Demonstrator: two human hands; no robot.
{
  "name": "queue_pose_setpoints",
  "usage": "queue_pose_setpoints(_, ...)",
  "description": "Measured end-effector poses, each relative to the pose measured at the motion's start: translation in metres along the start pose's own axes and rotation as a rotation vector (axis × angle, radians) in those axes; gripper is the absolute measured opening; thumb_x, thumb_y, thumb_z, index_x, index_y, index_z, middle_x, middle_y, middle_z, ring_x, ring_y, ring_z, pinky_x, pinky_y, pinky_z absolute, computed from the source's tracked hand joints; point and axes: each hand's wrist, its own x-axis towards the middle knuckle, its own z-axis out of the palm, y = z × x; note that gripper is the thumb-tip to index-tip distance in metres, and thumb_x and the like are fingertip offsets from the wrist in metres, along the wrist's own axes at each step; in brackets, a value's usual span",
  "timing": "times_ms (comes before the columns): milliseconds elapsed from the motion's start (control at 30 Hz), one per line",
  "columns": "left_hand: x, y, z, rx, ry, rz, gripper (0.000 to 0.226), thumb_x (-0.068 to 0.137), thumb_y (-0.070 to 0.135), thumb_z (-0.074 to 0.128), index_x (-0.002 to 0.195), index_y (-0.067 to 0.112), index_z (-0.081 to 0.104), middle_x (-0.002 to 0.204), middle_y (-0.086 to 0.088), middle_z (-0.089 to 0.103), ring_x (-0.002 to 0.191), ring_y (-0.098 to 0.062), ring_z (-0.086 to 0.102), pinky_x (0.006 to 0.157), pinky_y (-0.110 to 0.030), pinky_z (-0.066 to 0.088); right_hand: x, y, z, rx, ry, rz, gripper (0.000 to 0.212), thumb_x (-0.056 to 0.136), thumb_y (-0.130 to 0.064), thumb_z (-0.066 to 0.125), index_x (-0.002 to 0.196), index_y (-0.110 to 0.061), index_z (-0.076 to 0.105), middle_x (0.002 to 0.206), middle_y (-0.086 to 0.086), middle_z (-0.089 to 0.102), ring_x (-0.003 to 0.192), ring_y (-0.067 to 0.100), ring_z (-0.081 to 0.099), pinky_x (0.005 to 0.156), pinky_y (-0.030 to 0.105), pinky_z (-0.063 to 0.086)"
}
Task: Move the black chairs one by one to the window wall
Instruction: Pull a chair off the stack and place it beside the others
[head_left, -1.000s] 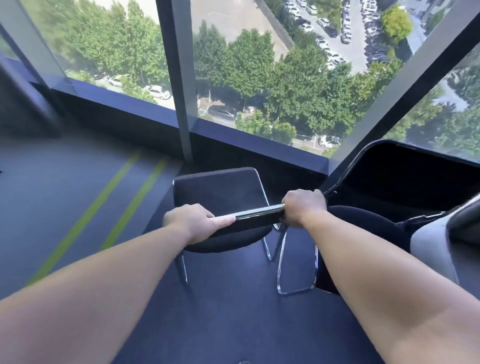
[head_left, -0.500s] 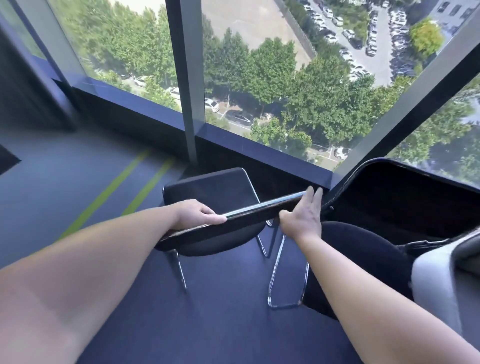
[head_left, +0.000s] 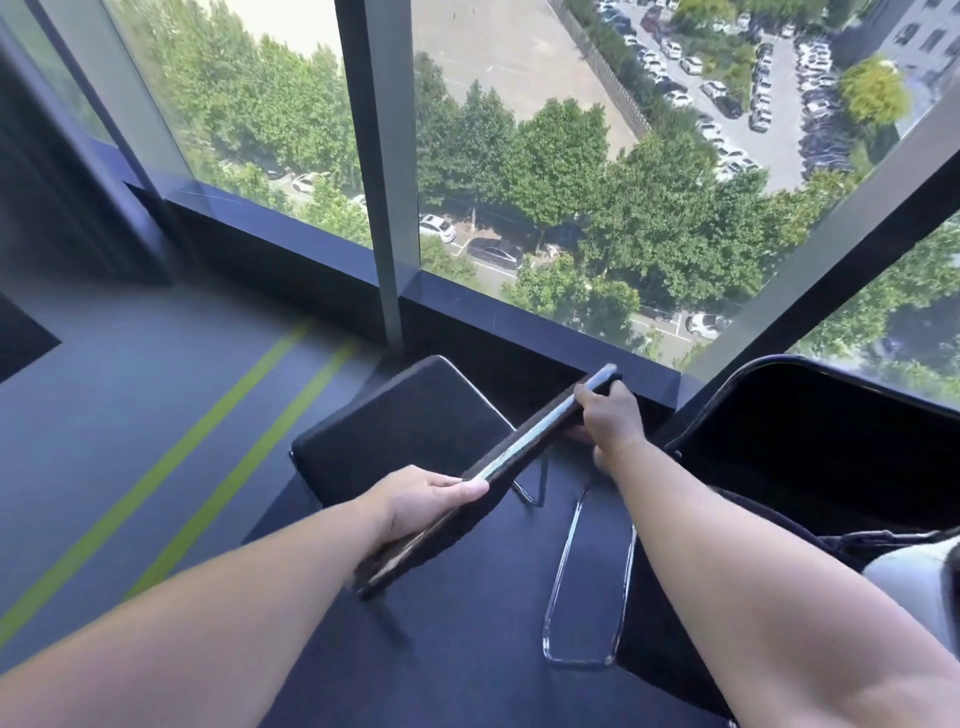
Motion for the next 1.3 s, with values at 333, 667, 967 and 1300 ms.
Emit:
queue_pose_setpoints(333,0.023,0.008,0.009,-0.072,-0.004,0.016,0.089,0.049,0.093,0.065,0.121,0.04,0.07,0.112,0.019,0.071,0.1,-0.003,0.064,0.08,-0.022,0.049,0.016,-0.027,0.023,-0.027,-0.154,-0.09,0.013,0.1,-0.015,0.056,0.096,-0.022,0.067,0.098,0.004,0.069,0.084,0.02,0.068,0.068,0.041,0.062)
queue_pose_setpoints(667,0.065,0.063,-0.062,0.527,-0.004,0.259,0.064,0.086,0.071,0.055,0.14,0.037,0.054,0.135,0.006,0.061,0.127,-0.015,0.055,0.108,-0.031,0.04,-0.046,0.015,0.001,0.13,-0.397,0.071,0.051,0.1,-0.017,0.055,0.148,-0.033,0.047,0.141,-0.005,0.057,0.107,0.025,0.072,0.08,0.042,0.06)
queue_pose_setpoints(967,0.116,0.165,-0.08,1.58,-0.023,1.035,0.092,0.088,0.06,0.06,0.157,0.042,0.002,0.168,0.005,-0.003,0.154,-0.018,0.0,0.124,-0.043,0.011,-0.11,0.032,0.03,-0.235,-0.348,0.036,0.101,0.074,-0.054,0.08,0.152,-0.05,0.016,0.138,-0.024,0.049,0.123,0.009,0.057,0.099,0.033,0.052)
queue_pose_setpoints(1300,0.146,0.177,-0.069,1.535,-0.157,1.083,0.075,0.078,0.068,0.063,0.145,0.043,0.04,0.161,0.014,0.023,0.152,-0.011,0.003,0.118,-0.042,0.024,-0.12,0.039,0.063,-0.317,-0.196,0.111,0.054,0.08,-0.016,0.064,0.127,-0.034,0.043,0.079,-0.006,0.058,0.067,0.01,0.055,0.065,0.026,0.05)
